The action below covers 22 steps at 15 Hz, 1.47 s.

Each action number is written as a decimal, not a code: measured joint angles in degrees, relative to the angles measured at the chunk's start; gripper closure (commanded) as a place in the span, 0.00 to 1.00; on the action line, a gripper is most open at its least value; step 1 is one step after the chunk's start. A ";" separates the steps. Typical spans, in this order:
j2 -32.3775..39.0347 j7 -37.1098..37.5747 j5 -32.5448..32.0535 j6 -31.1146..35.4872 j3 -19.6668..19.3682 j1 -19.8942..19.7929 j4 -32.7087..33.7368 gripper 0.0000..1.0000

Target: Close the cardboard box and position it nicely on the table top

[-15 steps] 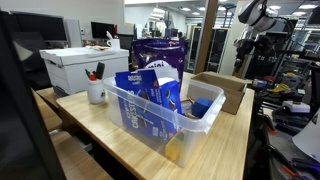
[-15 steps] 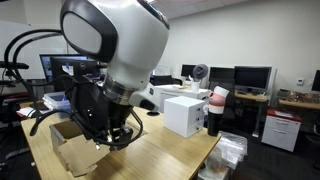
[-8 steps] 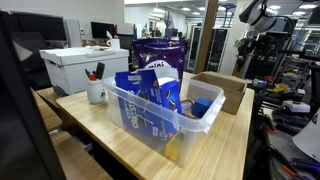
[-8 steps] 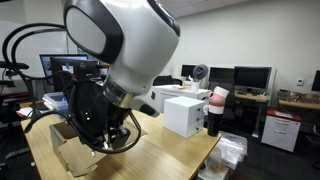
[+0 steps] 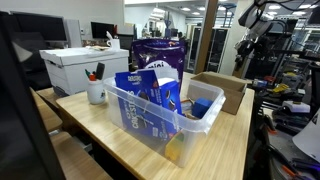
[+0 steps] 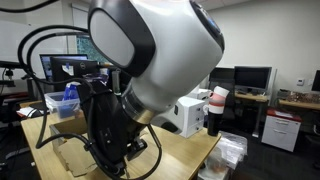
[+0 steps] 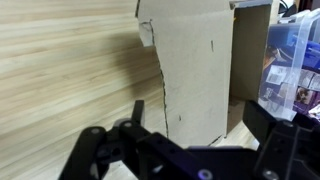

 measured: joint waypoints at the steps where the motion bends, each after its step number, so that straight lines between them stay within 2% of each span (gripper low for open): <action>1: 0.26 0.00 0.01 1.15 0.30 -0.02 0.03 0.00; 4: 1.51 0.04 0.01 9.56 2.60 -0.04 -0.54 0.00; 7: 2.96 0.08 0.02 13.55 3.83 -0.12 -0.80 0.00; 12: 5.96 0.73 0.18 15.40 5.75 -0.90 -0.73 0.00; 14: 7.13 1.09 0.98 14.27 6.72 -1.81 -0.45 0.00; 16: 10.09 1.88 3.89 7.03 8.56 -5.12 1.88 0.00; 22: 12.30 3.76 6.58 -1.38 9.90 -8.25 4.86 0.00</action>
